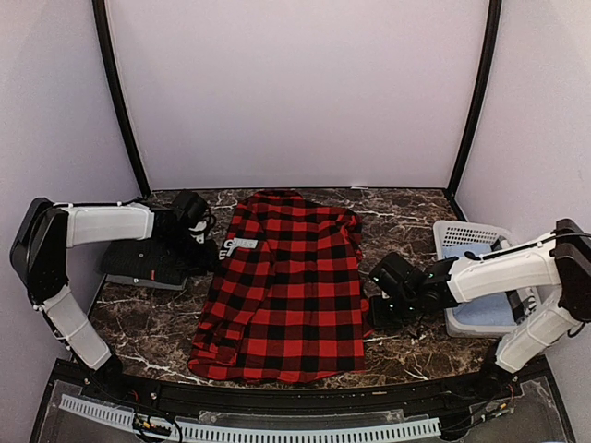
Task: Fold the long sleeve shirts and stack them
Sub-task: Pick up the 1/3-folded shirt from the center of the board.
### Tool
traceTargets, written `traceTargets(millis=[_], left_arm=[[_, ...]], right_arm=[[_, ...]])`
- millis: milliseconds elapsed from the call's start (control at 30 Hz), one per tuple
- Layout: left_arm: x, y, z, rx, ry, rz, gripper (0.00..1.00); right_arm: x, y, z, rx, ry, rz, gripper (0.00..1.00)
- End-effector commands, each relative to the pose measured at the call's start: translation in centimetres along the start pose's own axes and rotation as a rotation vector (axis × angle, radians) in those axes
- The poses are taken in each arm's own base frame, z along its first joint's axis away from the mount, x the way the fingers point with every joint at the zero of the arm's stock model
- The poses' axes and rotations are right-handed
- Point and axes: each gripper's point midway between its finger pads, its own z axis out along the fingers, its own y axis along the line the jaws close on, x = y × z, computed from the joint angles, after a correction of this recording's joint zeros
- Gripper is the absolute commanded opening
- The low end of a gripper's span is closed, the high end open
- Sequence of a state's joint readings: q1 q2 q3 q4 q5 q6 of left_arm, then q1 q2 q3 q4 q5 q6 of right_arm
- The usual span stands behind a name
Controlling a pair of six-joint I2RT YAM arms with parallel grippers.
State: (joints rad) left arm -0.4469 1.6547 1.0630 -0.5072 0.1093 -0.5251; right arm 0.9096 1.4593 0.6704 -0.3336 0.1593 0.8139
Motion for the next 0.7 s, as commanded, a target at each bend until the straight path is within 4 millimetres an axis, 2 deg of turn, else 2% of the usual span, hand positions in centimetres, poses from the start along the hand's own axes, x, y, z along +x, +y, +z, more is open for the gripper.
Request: traceTargets(millis=[0,100,233,300,533,667], left_arm=[[-2.1,-1.4,-2.7,0.035,-0.060,0.045,0.44],[-3.0,-2.4,-3.3,0.070,-0.080,0.059,0.44],[-3.7,-3.2,-3.5,0.094,-0.087,0.071,0.44],[-3.8,-3.5,-3.6,0.106,-0.088,0.075,0.44],[-4.1,-4.5,-4.1,0.153,-0.096,0.089,0.44],[-4.2,-4.9,-4.4,0.169,-0.099,0.100,0.44]], right_arm=[[1.3,-0.6,0.9,0.060,0.032,0.013,0.38],[1.6,-0.3,1.2,0.059,0.043,0.016,0.30],[1.1,-1.3,0.5,0.118,0.015,0.039,0.06],[0.1,-2.0,-0.4,0.160,-0.024,0.051,0.00],[-4.3,-4.7,-4.1,0.303,-0.153,0.081,0.00],[-7.8,-6.8,-6.8,0.400,-0.237,0.098,0.00]])
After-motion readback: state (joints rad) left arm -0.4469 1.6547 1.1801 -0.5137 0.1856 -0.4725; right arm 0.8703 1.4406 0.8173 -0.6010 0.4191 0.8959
